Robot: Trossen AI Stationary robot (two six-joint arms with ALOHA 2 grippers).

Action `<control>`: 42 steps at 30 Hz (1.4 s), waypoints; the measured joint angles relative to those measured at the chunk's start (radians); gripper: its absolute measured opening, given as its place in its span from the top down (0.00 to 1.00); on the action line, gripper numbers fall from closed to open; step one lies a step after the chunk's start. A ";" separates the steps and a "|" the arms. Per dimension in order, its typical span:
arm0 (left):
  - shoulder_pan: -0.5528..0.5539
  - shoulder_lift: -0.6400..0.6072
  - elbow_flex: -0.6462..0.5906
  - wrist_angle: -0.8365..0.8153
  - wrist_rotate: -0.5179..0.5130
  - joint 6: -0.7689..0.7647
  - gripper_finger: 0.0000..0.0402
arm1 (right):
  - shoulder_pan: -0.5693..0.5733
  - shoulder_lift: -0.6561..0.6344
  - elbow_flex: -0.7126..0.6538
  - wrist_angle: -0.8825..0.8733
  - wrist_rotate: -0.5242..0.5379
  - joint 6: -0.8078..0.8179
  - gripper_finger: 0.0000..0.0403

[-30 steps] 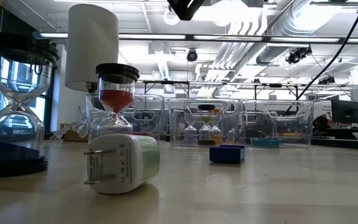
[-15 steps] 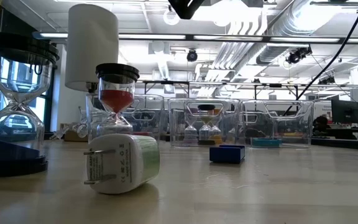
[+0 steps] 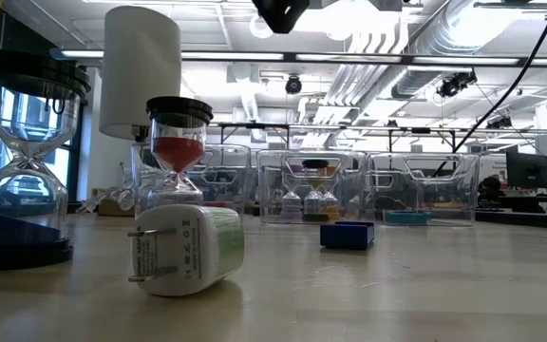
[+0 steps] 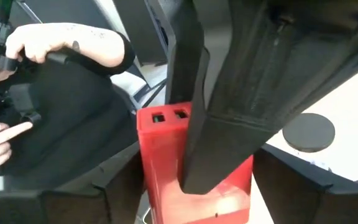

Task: Pick & Place Office items
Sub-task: Put the red charger adapter into the left transparent bin

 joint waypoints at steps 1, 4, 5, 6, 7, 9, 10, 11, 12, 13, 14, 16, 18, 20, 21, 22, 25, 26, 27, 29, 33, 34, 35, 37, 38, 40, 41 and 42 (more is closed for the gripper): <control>0.000 0.000 0.000 -0.002 0.000 -0.004 0.72 | 0.000 0.000 0.001 -0.006 0.003 -0.001 0.32; 0.000 -0.002 0.000 -0.014 0.000 -0.021 0.72 | -0.004 0.000 0.001 -0.026 0.010 -0.004 0.30; 0.000 -0.003 0.000 -0.019 0.000 -0.026 0.72 | -0.005 0.000 0.001 -0.036 0.008 -0.004 0.30; 0.000 -0.004 0.000 -0.022 0.001 -0.034 0.72 | -0.005 0.000 0.002 -0.049 0.004 -0.005 0.30; 0.000 -0.008 0.000 -0.025 0.001 -0.041 0.72 | -0.005 0.000 0.002 -0.065 0.003 -0.006 0.30; -0.005 -0.016 0.000 -0.033 0.001 -0.053 0.72 | -0.005 0.000 0.002 -0.104 0.016 -0.007 0.30; -0.009 -0.022 -0.001 -0.037 0.000 -0.059 0.72 | -0.004 -0.001 0.002 -0.124 0.030 -0.008 0.30; -0.014 -0.029 -0.002 -0.044 -0.001 -0.062 0.72 | -0.004 -0.004 0.002 -0.144 0.050 -0.009 0.30; -0.018 -0.036 -0.002 -0.045 -0.007 -0.071 0.72 | -0.003 -0.010 0.002 -0.163 0.069 -0.011 0.30; -0.024 -0.044 -0.002 -0.047 -0.016 -0.079 0.72 | -0.003 -0.013 0.002 -0.168 0.087 -0.011 0.30; -0.030 -0.054 -0.002 -0.054 -0.026 -0.090 0.72 | -0.003 -0.016 0.003 -0.171 0.107 -0.011 0.30; -0.043 -0.070 -0.001 -0.067 -0.045 -0.126 0.72 | -0.003 -0.031 0.003 -0.194 0.168 -0.008 0.29; -0.057 -0.082 0.000 -0.084 -0.055 -0.171 0.72 | -0.006 -0.041 -0.001 -0.224 0.245 -0.005 0.29; -0.077 -0.086 0.001 -0.105 -0.071 -0.218 0.72 | -0.009 -0.051 -0.001 -0.255 0.340 0.005 0.29; -0.087 -0.086 0.001 -0.111 -0.070 -0.234 0.72 | -0.008 -0.061 -0.001 -0.279 0.398 0.009 0.29; -0.100 -0.085 0.001 -0.114 -0.074 -0.248 0.72 | -0.005 -0.070 -0.001 -0.304 0.447 0.014 0.29; -0.135 -0.085 0.001 -0.119 -0.121 -0.266 0.72 | 0.000 -0.085 0.000 -0.385 0.601 0.023 0.29; -0.144 -0.087 0.001 -0.130 -0.141 -0.273 0.72 | 0.003 -0.086 0.000 -0.418 0.645 0.027 0.29; -0.153 -0.091 0.001 -0.152 -0.165 -0.281 0.72 | 0.007 -0.086 -0.001 -0.445 0.685 0.038 0.29; -0.160 -0.103 0.000 -0.181 -0.200 -0.304 0.72 | 0.015 -0.086 -0.001 -0.494 0.760 0.067 0.29; -0.149 -0.146 0.000 -0.223 -0.236 -0.338 0.72 | 0.060 -0.086 -0.001 -0.630 0.830 0.122 0.29; -0.141 -0.157 0.000 -0.236 -0.241 -0.339 0.72 | 0.076 -0.086 -0.001 -0.666 0.850 0.139 0.29; -0.134 -0.169 0.000 -0.256 -0.257 -0.340 0.72 | 0.092 -0.086 -0.001 -0.701 0.882 0.158 0.29; -0.113 -0.197 0.000 -0.289 -0.294 -0.341 0.72 | 0.128 -0.086 -0.001 -0.770 0.971 0.204 0.29; -0.099 -0.209 0.001 -0.303 -0.317 -0.341 0.72 | 0.148 -0.086 -0.001 -0.808 1.023 0.227 0.29; -0.066 -0.232 0.001 -0.345 -0.364 -0.340 0.72 | 0.190 -0.086 -0.001 -0.874 1.123 0.282 0.29; -0.045 -0.242 0.001 -0.359 -0.380 -0.341 0.72 | 0.211 -0.086 -0.001 -0.909 1.168 0.312 0.29; -0.021 -0.253 0.001 -0.369 -0.399 -0.339 0.72 | 0.232 -0.086 -0.001 -0.941 1.206 0.344 0.29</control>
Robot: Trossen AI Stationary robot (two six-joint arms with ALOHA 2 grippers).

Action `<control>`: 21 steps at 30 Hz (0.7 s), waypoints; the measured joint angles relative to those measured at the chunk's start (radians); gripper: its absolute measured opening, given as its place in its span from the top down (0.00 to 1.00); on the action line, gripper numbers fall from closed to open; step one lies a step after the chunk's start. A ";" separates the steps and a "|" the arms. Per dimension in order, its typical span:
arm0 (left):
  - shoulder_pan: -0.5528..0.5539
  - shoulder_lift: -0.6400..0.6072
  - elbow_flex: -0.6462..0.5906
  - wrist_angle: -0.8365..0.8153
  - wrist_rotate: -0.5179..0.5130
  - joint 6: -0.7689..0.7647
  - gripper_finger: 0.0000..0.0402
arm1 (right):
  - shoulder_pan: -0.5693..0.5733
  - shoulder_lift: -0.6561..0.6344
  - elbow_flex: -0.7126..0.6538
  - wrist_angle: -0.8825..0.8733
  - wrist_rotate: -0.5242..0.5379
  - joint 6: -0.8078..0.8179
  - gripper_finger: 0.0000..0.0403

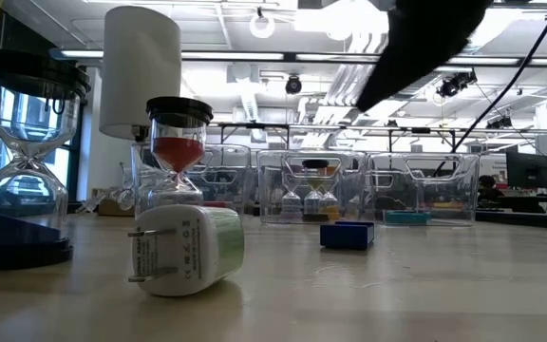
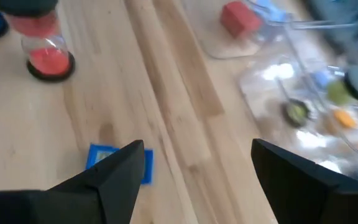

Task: Pick & Place Office items
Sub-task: Put the red charger adapter into the left transparent bin

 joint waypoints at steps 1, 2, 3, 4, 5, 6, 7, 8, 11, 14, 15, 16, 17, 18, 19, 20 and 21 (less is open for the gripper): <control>0.024 -0.012 0.000 -0.018 -0.016 -0.001 0.72 | 0.020 0.000 0.000 -0.021 0.028 0.027 0.29; 0.051 -0.026 0.000 -0.040 -0.025 -0.004 0.72 | 0.038 0.000 0.000 -0.040 0.048 0.049 0.29; 0.084 -0.039 0.000 -0.061 -0.030 -0.013 0.72 | 0.055 0.000 0.000 -0.049 0.059 0.063 0.29; 0.122 -0.050 0.000 -0.087 -0.035 -0.029 0.72 | 0.071 0.000 0.000 -0.057 0.066 0.070 0.29; 0.163 -0.058 0.000 -0.118 -0.038 -0.050 0.72 | 0.087 0.000 0.000 -0.060 0.070 0.070 0.29; 0.209 -0.063 0.000 -0.150 -0.038 -0.074 0.72 | 0.101 0.000 0.000 -0.057 0.072 0.069 0.29; 0.255 -0.066 0.000 -0.181 -0.039 -0.096 0.72 | 0.115 0.000 0.000 -0.057 0.075 0.069 0.29; 0.298 -0.067 0.000 -0.205 -0.040 -0.111 0.72 | 0.126 0.000 0.000 -0.058 0.084 0.072 0.29; 0.413 -0.064 0.000 -0.251 -0.030 -0.136 0.72 | 0.152 0.000 0.000 -0.067 0.104 0.145 0.29; 0.494 -0.050 0.000 -0.250 0.017 -0.108 0.72 | 0.157 0.000 0.000 -0.138 0.075 0.296 0.29; 0.514 -0.048 0.000 -0.248 0.037 -0.104 0.72 | 0.157 0.000 0.000 -0.171 0.070 0.324 0.29; 0.530 -0.046 0.000 -0.245 0.055 -0.102 0.72 | 0.155 0.000 0.000 -0.194 0.073 0.333 0.29; 0.542 -0.046 0.000 -0.242 0.066 -0.102 0.72 | 0.150 0.000 0.000 -0.203 0.085 0.329 0.29; 0.549 -0.046 0.000 -0.245 0.068 -0.102 0.72 | 0.146 0.000 0.000 -0.202 0.097 0.310 0.29; 0.553 -0.045 0.000 -0.252 0.072 -0.102 0.72 | 0.139 0.000 0.000 -0.197 0.104 0.282 0.29; 0.553 -0.044 -0.001 -0.255 0.075 -0.102 0.72 | 0.131 0.000 0.000 -0.189 0.104 0.254 0.29; 0.552 -0.044 -0.001 -0.254 0.077 -0.102 0.72 | 0.124 0.000 0.000 -0.175 0.097 0.238 0.29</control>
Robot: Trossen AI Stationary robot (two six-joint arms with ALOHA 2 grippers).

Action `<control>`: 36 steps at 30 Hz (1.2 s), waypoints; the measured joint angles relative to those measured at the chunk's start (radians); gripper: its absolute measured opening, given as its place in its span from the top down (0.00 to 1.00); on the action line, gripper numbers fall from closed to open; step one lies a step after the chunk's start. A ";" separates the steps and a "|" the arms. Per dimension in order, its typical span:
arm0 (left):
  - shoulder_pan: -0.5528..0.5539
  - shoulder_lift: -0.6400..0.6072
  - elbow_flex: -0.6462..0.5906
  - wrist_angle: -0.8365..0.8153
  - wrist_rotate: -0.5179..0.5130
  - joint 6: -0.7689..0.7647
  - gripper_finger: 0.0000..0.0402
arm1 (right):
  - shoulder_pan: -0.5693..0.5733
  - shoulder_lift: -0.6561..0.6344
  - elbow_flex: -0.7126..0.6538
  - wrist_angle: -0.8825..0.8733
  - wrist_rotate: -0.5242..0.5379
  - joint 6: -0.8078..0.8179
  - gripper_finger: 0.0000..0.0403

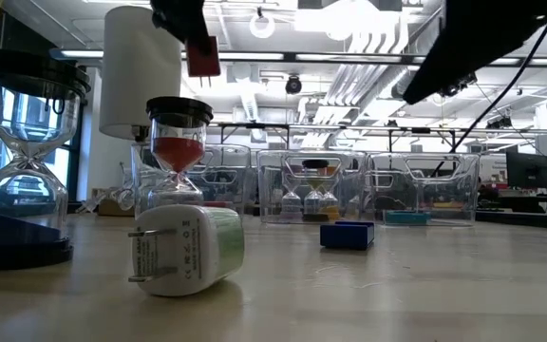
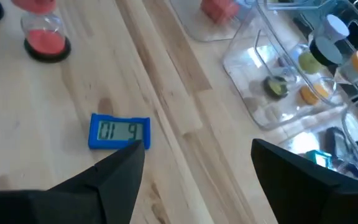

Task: Pick & Place Office items
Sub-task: Put the red charger adapter into the left transparent bin

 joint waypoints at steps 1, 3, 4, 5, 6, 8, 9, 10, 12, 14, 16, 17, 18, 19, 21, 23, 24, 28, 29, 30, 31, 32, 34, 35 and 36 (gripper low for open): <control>0.000 0.000 0.000 0.001 0.001 0.000 0.72 | -0.007 0.000 0.000 0.008 -0.015 -0.012 0.29; 0.000 0.000 -0.001 0.000 0.002 0.000 0.72 | -0.018 0.000 0.000 0.000 -0.050 -0.014 0.29; 0.000 0.000 -0.001 -0.002 0.002 0.000 0.72 | -0.021 0.000 0.000 0.000 -0.060 -0.014 0.29; 0.000 0.000 -0.002 -0.008 0.002 -0.001 0.72 | -0.021 0.000 0.000 0.003 -0.060 -0.012 0.29; 0.002 0.000 -0.002 -0.015 0.001 -0.005 0.72 | -0.021 0.000 0.000 0.004 -0.059 -0.009 0.29; 0.010 0.000 -0.004 -0.029 0.001 -0.026 0.72 | -0.021 0.000 0.000 0.010 -0.060 -0.005 0.29; 0.014 0.000 -0.010 -0.039 0.001 -0.037 0.72 | -0.021 0.000 0.000 0.014 -0.063 0.007 0.29; 0.018 0.000 -0.019 -0.044 0.001 -0.046 0.72 | -0.020 0.000 0.000 0.014 -0.069 0.025 0.29; 0.027 0.000 -0.037 -0.053 0.006 -0.053 0.72 | -0.019 0.006 0.000 0.023 -0.094 0.041 0.29; 0.037 0.000 -0.059 -0.051 0.029 -0.055 0.72 | -0.019 0.012 0.000 0.033 -0.121 0.044 0.29; 0.043 0.000 -0.086 -0.037 0.040 -0.056 0.72 | -0.019 0.013 0.000 0.039 -0.139 0.044 0.29; 0.046 0.000 -0.099 -0.032 0.042 -0.056 0.72 | -0.022 0.013 0.000 0.040 -0.145 0.049 0.29; 0.050 0.000 -0.108 -0.028 0.044 -0.056 0.72 | -0.025 0.013 0.000 0.040 -0.155 0.058 0.29; 0.054 0.000 -0.115 -0.020 0.045 -0.056 0.72 | -0.028 0.013 0.000 0.040 -0.166 0.066 0.29; 0.066 0.000 -0.131 -0.009 0.046 -0.058 0.72 | -0.033 0.013 0.000 0.046 -0.173 0.073 0.29; 0.082 0.000 -0.157 0.007 0.069 -0.071 0.72 | -0.033 0.013 0.000 0.064 -0.176 0.069 0.30; 0.091 0.000 -0.170 0.020 0.091 -0.072 0.72 | -0.033 0.013 0.000 0.071 -0.177 0.066 0.31; 0.117 0.000 -0.216 0.039 0.119 -0.071 0.72 | -0.031 0.013 0.000 0.079 -0.187 0.064 0.37; 0.124 0.000 -0.229 0.055 0.125 -0.071 0.72 | -0.032 0.013 0.000 0.079 -0.186 0.063 0.38; 0.134 0.000 -0.242 0.072 0.144 -0.071 0.72 | -0.032 0.013 0.000 0.079 -0.185 0.063 0.40; 0.145 0.000 -0.253 0.086 0.166 -0.071 0.72 | -0.032 0.013 0.000 0.080 -0.183 0.062 0.41; 0.156 0.000 -0.264 0.101 0.186 -0.069 0.72 | -0.032 0.013 0.000 0.083 -0.177 0.059 0.42; 0.175 0.000 -0.283 0.140 0.213 -0.054 0.72 | -0.032 0.013 0.000 0.089 -0.169 0.041 0.43; 0.181 0.000 -0.293 0.160 0.220 -0.051 0.72 | -0.032 0.013 0.000 0.093 -0.167 0.036 0.44; 0.186 0.000 -0.301 0.168 0.226 -0.050 0.72 | -0.032 0.013 0.000 0.093 -0.165 0.035 0.45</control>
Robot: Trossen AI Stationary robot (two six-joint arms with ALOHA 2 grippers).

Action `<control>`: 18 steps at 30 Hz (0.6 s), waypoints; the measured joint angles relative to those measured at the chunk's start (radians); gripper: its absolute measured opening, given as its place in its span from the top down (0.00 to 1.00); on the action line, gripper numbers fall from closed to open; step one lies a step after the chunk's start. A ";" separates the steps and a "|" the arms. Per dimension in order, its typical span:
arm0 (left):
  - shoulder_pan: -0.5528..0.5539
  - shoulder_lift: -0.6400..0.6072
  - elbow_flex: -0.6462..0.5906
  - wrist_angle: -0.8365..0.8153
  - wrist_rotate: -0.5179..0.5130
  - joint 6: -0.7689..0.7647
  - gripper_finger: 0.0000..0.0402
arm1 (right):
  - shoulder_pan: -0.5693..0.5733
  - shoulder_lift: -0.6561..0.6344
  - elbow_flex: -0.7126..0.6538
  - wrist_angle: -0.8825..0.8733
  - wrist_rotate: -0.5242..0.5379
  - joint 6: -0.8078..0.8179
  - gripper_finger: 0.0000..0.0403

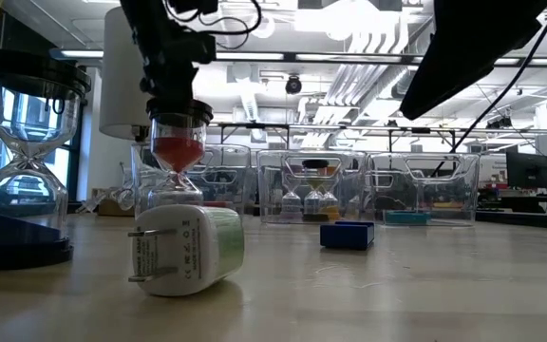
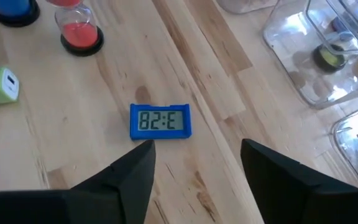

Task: Pick & Place Office items
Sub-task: Put the red charger adapter into the left transparent bin

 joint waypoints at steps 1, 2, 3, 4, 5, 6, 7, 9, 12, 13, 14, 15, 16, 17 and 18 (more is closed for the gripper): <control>0.004 0.000 -0.005 0.002 0.010 0.001 0.72 | 0.000 0.000 0.000 -0.001 0.002 -0.002 0.45; 0.010 0.000 -0.009 0.009 0.021 0.001 0.72 | 0.000 0.000 0.000 -0.001 0.003 -0.003 0.46; 0.014 0.000 -0.012 0.019 0.026 0.001 0.72 | 0.000 0.000 0.000 -0.001 0.003 -0.003 0.46; 0.018 0.000 -0.013 0.023 0.031 0.001 0.72 | 0.000 0.000 0.000 -0.001 0.003 -0.004 0.47; 0.022 0.000 -0.016 0.028 0.032 -0.003 0.72 | 0.000 0.000 0.000 -0.001 0.003 -0.009 0.47; 0.022 0.000 -0.019 0.034 0.031 -0.013 0.72 | 0.000 0.000 0.000 -0.001 0.004 -0.015 0.48; 0.023 0.006 -0.019 0.041 0.030 -0.027 0.72 | 0.000 0.000 0.000 -0.001 0.004 -0.018 0.48; 0.022 0.023 -0.019 0.052 0.026 -0.042 0.72 | 0.000 0.000 0.000 -0.002 0.007 -0.020 0.49; 0.011 0.065 -0.019 0.051 0.013 -0.036 0.72 | 0.000 0.000 0.000 -0.001 0.007 -0.025 0.51; 0.005 0.080 -0.019 0.050 -0.002 -0.030 0.72 | 0.000 0.000 0.000 -0.002 0.007 -0.025 0.51; -0.001 0.095 -0.019 0.050 -0.019 -0.022 0.72 | 0.000 0.000 0.000 -0.002 0.007 -0.025 0.52; -0.009 0.108 -0.018 0.049 -0.035 -0.013 0.72 | 0.000 0.000 0.000 -0.002 0.007 -0.025 0.52; -0.014 0.118 -0.017 0.053 -0.045 -0.002 0.72 | 0.000 0.000 0.000 -0.002 0.007 -0.025 0.52; -0.019 0.127 -0.016 0.060 -0.050 0.004 0.72 | 0.000 0.000 0.000 -0.002 0.007 -0.025 0.53; -0.023 0.135 -0.016 0.070 -0.053 0.011 0.72 | 0.000 0.000 0.000 -0.002 0.007 -0.025 0.53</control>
